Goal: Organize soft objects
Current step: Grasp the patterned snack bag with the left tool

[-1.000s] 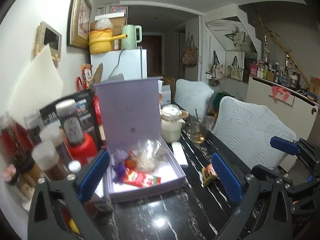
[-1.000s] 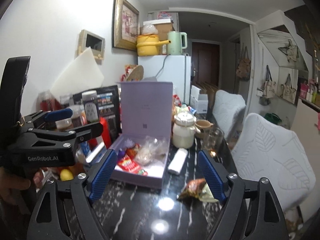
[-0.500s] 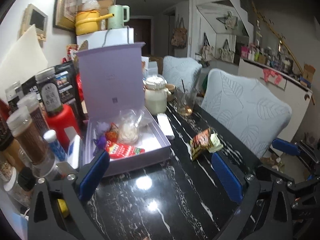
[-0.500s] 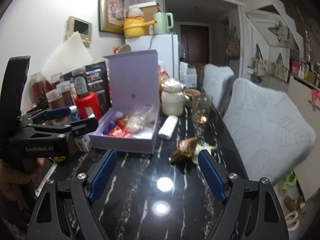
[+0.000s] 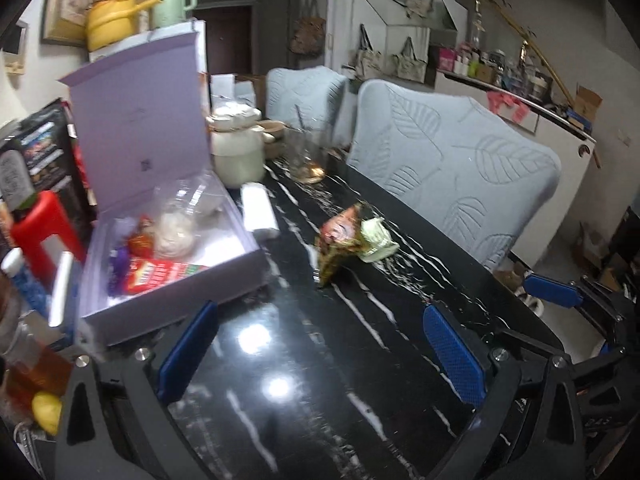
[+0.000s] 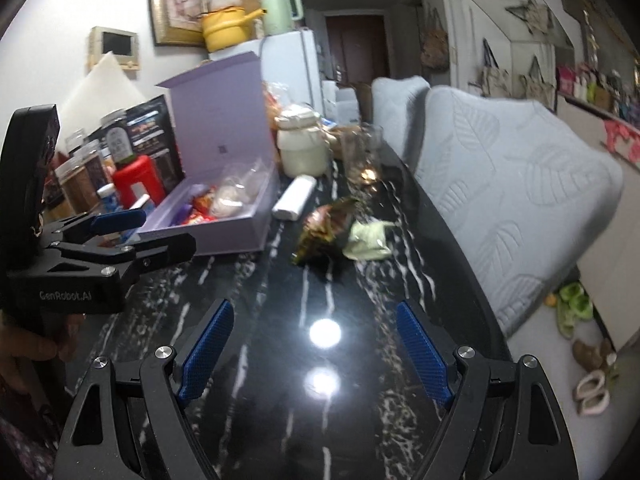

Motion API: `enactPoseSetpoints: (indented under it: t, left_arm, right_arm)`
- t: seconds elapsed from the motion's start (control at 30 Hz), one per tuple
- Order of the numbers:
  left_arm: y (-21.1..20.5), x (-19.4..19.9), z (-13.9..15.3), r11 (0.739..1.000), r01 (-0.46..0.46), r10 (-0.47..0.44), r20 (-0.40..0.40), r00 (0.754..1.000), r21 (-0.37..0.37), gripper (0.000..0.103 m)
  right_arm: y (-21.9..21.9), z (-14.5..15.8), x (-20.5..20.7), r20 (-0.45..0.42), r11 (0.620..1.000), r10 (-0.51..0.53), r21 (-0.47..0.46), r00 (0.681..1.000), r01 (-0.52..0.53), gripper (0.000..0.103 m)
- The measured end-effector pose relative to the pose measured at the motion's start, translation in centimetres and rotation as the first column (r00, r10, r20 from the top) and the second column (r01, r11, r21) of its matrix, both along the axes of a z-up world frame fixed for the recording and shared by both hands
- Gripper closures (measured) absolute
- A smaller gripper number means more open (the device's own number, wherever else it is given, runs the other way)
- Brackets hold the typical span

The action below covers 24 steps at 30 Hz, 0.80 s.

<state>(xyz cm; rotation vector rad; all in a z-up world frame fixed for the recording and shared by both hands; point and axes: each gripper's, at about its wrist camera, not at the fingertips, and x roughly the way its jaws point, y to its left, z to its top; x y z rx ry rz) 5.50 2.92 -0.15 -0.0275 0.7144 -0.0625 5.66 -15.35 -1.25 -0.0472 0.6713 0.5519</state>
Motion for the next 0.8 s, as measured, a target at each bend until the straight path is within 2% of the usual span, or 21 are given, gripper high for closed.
enactPoseSetpoints:
  t: [0.3,0.53,0.73,0.8]
  left_arm:
    - [-1.8,4.7,-2.9,0.998,0.021,-0.024,-0.047,0.999,-0.054,0.000]
    - [-2.2,8.7,-4.5,0.998,0.006,-0.010,-0.062,0.998,-0.055,0.000]
    - [-2.2,12.2,-5.9,0.998,-0.016,0.010,-0.092,0.996,-0.057,0.004]
    - [-2.1,13.4,-6.5,0.997,-0.013,0.005,-0.109,0.994,-0.073,0.011]
  right_arm:
    - [-3.0,-1.8,2.9,-0.064,0.998,-0.060,-0.017,0.996,0.060,0.019]
    - [-4.4,-2.4,5.2,-0.085,0.996,-0.091,-0.033,0.992,0.089,0.019]
    - [-4.5,-3.1,7.7,-0.103,0.994,-0.106,-0.052,0.989,0.101,0.019]
    - [-4.3,-3.5,8.8,-0.114,0.993,-0.104,-0.059,0.988,0.098,0.019]
